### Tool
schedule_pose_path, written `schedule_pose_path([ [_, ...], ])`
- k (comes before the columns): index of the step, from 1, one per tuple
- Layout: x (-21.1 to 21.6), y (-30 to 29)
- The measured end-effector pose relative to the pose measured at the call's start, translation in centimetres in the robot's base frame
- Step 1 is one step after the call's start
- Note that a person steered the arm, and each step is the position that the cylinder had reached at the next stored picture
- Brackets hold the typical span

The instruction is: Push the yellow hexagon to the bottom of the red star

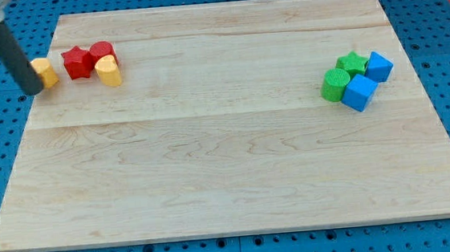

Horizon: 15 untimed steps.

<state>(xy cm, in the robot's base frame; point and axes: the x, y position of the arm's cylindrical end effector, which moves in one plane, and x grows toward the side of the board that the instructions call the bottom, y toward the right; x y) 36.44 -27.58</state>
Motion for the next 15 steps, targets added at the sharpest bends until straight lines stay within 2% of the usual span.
schedule_pose_path([
  [1, -0.4, 1.7],
  [2, 1.9, 1.6],
  [3, 3.8, 6.3],
  [4, 3.2, 15.8],
  [5, -0.2, 23.8],
  [6, -5.2, 23.3],
  [7, -8.5, 15.6],
  [8, -9.6, 4.2],
  [9, -9.7, -2.7],
  [15, -4.3, -1.5],
])
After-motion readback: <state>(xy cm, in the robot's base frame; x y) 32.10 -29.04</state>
